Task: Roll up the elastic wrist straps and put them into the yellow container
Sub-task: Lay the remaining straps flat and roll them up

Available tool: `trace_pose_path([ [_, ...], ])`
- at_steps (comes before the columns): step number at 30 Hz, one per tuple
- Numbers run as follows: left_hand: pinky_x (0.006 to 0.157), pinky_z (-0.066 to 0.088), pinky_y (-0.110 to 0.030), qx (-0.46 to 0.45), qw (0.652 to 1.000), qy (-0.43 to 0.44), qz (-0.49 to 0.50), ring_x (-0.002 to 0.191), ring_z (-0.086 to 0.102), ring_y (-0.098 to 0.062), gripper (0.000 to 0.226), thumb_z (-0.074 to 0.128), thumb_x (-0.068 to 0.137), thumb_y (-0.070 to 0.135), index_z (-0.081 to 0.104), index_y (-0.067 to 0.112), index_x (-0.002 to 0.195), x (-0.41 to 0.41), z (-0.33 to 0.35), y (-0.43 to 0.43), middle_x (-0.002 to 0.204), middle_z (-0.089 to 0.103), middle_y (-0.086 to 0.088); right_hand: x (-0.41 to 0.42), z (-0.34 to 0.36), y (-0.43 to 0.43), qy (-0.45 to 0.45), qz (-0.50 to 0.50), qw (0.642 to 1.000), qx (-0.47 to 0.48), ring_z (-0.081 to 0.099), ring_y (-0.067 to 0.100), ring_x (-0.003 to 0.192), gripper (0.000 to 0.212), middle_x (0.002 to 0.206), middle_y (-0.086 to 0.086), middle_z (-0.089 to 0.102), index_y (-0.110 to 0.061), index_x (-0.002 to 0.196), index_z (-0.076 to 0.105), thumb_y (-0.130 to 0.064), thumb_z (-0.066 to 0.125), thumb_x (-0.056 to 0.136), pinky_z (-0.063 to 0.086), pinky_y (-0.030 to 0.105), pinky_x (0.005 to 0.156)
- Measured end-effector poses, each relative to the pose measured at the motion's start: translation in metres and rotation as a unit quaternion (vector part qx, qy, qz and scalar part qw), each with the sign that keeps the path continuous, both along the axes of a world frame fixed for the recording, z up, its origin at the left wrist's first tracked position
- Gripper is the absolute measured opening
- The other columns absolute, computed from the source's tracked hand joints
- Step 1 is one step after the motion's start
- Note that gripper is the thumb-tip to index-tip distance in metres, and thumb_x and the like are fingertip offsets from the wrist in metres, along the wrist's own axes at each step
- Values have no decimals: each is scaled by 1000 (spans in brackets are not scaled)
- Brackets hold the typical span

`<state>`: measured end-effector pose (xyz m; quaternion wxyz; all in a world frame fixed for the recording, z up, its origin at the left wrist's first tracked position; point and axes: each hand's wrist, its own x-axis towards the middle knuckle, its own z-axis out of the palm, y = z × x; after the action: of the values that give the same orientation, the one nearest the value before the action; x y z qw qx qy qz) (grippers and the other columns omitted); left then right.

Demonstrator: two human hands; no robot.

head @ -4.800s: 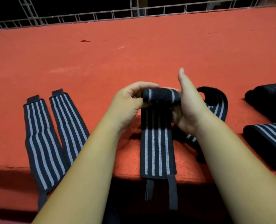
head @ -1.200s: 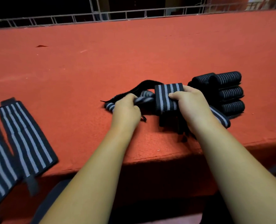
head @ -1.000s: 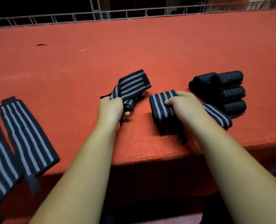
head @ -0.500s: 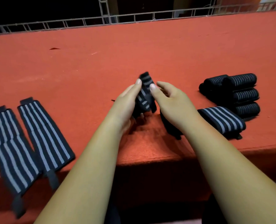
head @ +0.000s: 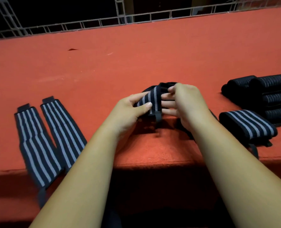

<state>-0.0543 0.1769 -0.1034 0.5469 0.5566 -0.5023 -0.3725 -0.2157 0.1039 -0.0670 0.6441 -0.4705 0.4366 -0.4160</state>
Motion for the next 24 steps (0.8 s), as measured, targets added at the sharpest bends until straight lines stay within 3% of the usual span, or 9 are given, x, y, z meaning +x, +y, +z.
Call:
trace_pose_path([
  [3, 114, 53, -38, -8, 994, -106, 13, 123, 69, -12, 48, 81, 96, 16, 73, 27, 141, -2, -1, 3, 130, 67, 3, 6, -6, 1, 211, 66, 974, -37, 79, 28, 92, 62, 108, 7, 77, -16, 117, 69, -72, 54, 95, 64, 44, 81],
  [5, 117, 50, -43, -1, 993, -121, 5, 126, 67, -14, 45, 79, 97, 25, 73, 34, 141, -3, -3, 2, 128, 65, 7, 11, -13, 3, 282, 61, 952, -104, 76, 25, 94, 52, 104, 2, 77, -18, 111, 71, -66, 55, 98, 62, 44, 87],
  [10, 120, 49, -41, 12, 997, -1, 73, 129, 69, -16, 38, 63, 108, 12, 67, 15, 147, 7, -6, -3, 136, 74, 2, 26, -25, -2, 114, -20, 987, -107, 53, 28, 65, 9, 66, 4, 55, -15, 71, 53, -24, 53, 73, 45, 49, 61],
  [14, 70, 62, -23, 43, 973, 143, 178, 83, 78, -14, 33, 53, 107, -4, 77, 14, 121, 12, -1, -9, 96, 83, 0, 38, -27, 9, -28, -30, 988, -146, 75, 41, 74, 16, 82, 18, 77, 3, 83, 68, -5, 55, 77, 63, 58, 66],
  [16, 53, 53, -20, 56, 950, 118, 285, 75, 72, -13, 40, 53, 102, -6, 76, 15, 127, 34, -4, -7, 97, 81, -1, 38, -20, 7, -141, -55, 982, -110, 62, 27, 56, 18, 67, 13, 64, -1, 77, 60, 10, 45, 76, 54, 38, 48],
  [18, 63, 56, -26, 104, 934, 31, 340, 84, 72, -22, 38, 55, 96, 3, 74, 14, 127, 53, -5, -6, 111, 77, -7, 29, -11, 2, -177, -63, 978, -86, 41, 16, 44, 29, 58, 6, 49, -8, 80, 49, 16, 34, 76, 34, 22, 42],
  [20, 94, 57, -43, 232, 906, -115, 336, 114, 67, -40, 42, 53, 86, 21, 73, 10, 122, 56, -1, -5, 131, 68, -20, 20, -10, -2, -160, -39, 984, -72, 30, 13, 40, 36, 54, 1, 39, -11, 80, 44, 19, 25, 77, 26, 17, 42],
  [22, 123, 35, -52, 292, 867, -240, 326, 148, 37, -47, 54, 51, 83, 30, 64, 13, 133, 40, -1, -6, 159, 42, -26, 17, -10, 4, -153, -6, 987, -45, 26, 12, 40, 36, 54, -3, 32, -13, 72, 43, 16, 22, 76, 24, 16, 42],
  [24, 133, 12, -54, 218, 870, -312, 314, 164, 3, -42, 60, 59, 84, 21, 53, 13, 143, 21, 2, -5, 176, 7, -23, 16, -13, 10, -157, 16, 987, -34, 25, 12, 38, 29, 59, -3, 28, -13, 71, 40, 12, 24, 72, 26, 16, 42],
])
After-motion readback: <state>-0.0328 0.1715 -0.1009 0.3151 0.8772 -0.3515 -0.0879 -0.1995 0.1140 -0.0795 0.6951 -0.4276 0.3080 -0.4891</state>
